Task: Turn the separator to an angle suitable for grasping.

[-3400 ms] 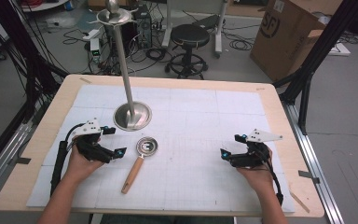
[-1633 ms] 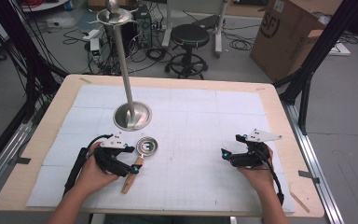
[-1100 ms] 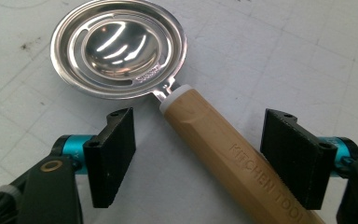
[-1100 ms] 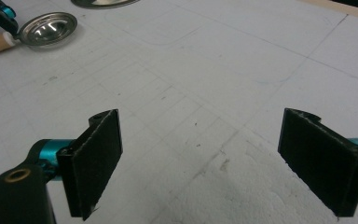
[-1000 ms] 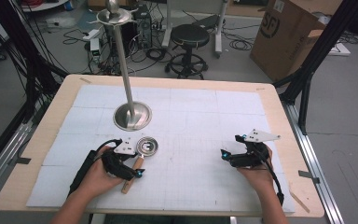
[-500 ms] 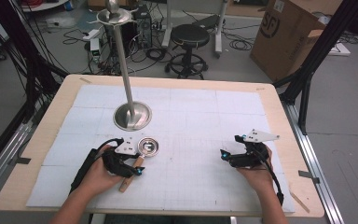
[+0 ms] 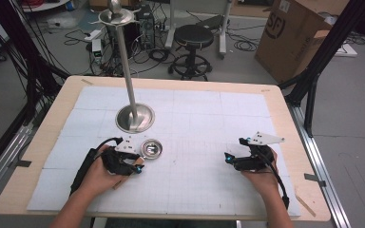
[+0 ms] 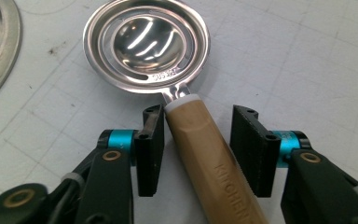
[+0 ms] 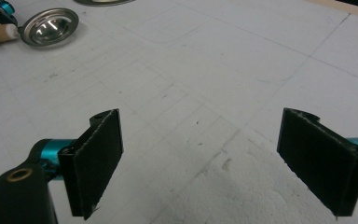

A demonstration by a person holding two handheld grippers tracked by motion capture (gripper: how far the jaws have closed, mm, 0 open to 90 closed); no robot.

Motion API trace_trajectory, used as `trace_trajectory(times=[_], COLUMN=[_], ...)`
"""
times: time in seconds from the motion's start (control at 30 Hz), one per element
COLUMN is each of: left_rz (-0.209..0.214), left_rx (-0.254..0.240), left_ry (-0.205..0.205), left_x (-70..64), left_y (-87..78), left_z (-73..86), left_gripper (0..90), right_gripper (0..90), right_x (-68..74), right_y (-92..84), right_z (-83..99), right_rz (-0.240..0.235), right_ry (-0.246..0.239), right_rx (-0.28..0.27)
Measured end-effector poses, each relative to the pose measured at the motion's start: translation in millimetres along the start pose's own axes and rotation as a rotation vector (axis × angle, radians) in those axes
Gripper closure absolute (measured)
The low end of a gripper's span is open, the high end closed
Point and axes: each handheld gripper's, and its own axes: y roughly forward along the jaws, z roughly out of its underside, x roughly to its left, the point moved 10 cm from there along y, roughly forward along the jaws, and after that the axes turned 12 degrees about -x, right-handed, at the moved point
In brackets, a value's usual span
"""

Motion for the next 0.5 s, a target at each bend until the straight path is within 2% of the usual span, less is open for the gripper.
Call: trace_trajectory(times=[0.17,0.27,0.3,0.5], left_rz=[0.0,-0.005,0.006,-0.019], left_rx=[0.0,0.012,0.009,0.019], left_ry=[-0.001,-0.014,-0.014,0.009], left_x=[-0.1,1.7,1.1,2.7], left_y=[-2.6,-2.8,-2.7,-3.1], left_z=[0.0,2.1,1.9,0.8], left_gripper=[51.0,53.7,53.7,58.4], right_gripper=[12.8,12.8,12.8,12.9], right_x=[0.6,-1.1,-1.1,-1.8], right_y=[-1.2,-1.6,-1.6,-1.3], right_z=[-0.3,0.7,0.7,0.6], right_rz=[-0.001,0.005,0.005,0.005], right_ry=[0.001,-0.002,-0.002,-0.004], right_rx=[-0.001,0.004,0.004,0.002])
